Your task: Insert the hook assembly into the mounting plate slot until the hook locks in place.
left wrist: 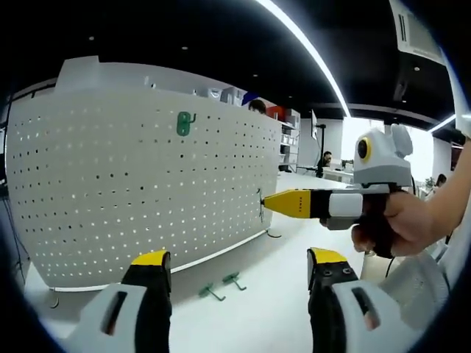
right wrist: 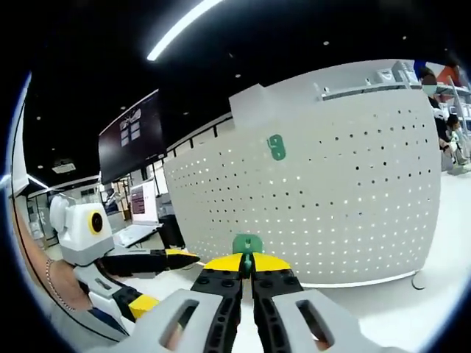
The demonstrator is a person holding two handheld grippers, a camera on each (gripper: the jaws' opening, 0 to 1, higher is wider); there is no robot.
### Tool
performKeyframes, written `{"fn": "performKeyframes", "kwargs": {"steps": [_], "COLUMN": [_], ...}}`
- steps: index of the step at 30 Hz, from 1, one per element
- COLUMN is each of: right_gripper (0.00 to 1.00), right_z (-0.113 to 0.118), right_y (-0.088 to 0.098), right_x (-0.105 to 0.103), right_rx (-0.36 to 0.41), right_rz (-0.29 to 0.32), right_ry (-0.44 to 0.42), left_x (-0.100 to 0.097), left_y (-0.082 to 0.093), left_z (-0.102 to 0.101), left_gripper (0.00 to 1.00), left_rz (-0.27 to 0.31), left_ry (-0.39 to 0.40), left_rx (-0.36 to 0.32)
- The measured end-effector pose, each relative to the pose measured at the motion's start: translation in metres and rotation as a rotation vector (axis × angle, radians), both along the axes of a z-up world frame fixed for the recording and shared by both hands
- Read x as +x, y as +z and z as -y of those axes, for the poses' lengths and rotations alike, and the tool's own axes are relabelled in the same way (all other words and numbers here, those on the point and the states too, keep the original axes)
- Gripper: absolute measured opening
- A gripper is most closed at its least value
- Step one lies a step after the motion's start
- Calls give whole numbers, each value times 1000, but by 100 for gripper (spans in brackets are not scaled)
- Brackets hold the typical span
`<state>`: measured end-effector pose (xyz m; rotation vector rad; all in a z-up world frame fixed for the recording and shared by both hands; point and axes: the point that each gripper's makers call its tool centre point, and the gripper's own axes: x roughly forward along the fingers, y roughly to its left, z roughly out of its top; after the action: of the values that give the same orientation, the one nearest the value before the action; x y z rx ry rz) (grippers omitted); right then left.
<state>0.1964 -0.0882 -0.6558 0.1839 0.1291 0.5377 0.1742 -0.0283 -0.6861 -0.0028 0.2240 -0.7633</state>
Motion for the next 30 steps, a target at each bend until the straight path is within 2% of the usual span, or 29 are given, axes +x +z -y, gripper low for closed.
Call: {"fn": "performKeyframes", "kwargs": {"steps": [9,19,30], "right_gripper": [1,1,1], "right_z": [6,13,19], "right_y": [0,15,36], "right_x": [3,19,46], "right_rx": [-15,-31,-60], "right_rz": [2,38,93], "right_ry": [-30,-59,-97], "left_x": [0,1,3], "left_y": [0,2,1], "left_z": [0,-4,-11], "left_gripper": [77,78,76], "left_rz": [-1,0,0], "left_ry": [1,5,16], "left_rx": [-1,-7,-4]}}
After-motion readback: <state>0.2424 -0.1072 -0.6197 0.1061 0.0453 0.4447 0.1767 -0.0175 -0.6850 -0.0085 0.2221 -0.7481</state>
